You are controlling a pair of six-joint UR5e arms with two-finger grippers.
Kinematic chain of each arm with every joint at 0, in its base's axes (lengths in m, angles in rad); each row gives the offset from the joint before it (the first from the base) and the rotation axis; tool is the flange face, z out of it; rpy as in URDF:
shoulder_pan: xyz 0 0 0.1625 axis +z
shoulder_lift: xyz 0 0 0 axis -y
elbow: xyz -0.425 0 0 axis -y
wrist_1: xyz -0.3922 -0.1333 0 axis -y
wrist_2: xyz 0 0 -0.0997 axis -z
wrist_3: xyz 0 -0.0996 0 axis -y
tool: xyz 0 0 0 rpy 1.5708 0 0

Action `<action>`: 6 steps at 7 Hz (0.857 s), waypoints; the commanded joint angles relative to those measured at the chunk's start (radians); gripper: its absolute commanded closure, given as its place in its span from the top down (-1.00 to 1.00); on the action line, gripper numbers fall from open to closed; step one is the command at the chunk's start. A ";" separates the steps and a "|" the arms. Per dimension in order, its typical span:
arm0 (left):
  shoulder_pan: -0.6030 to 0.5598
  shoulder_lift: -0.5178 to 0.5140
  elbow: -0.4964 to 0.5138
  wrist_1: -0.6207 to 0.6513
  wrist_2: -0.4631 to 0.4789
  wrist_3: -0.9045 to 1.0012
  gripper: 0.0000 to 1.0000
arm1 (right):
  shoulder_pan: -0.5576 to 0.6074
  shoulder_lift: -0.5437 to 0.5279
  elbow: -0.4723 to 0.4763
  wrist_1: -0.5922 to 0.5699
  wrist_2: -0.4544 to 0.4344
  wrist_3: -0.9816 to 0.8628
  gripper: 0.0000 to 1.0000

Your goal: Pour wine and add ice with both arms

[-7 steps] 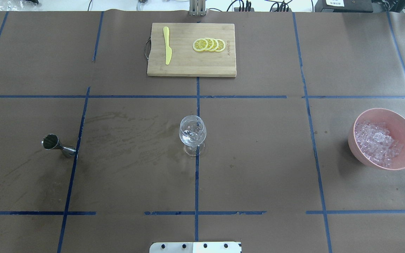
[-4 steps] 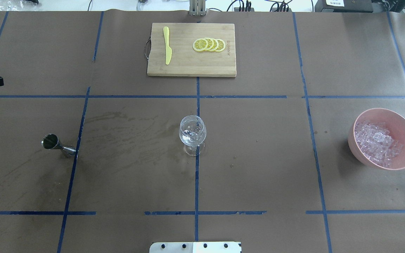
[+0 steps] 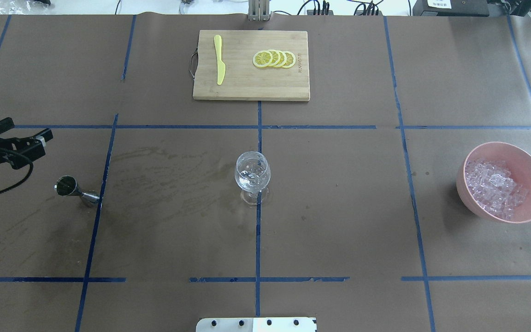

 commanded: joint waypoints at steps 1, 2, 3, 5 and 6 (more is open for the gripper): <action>0.216 0.007 0.012 0.004 0.293 -0.072 1.00 | 0.000 -0.005 0.000 0.001 0.000 -0.001 1.00; 0.283 0.007 0.041 0.004 0.380 -0.130 1.00 | 0.000 -0.007 0.000 0.001 0.000 -0.001 1.00; 0.345 0.007 0.072 0.004 0.469 -0.191 1.00 | 0.000 -0.007 0.000 0.001 0.000 -0.001 1.00; 0.393 -0.002 0.115 0.004 0.573 -0.224 1.00 | 0.000 -0.013 0.000 0.001 0.000 -0.001 1.00; 0.408 -0.011 0.138 0.004 0.608 -0.227 1.00 | 0.000 -0.015 0.001 0.001 0.000 -0.001 1.00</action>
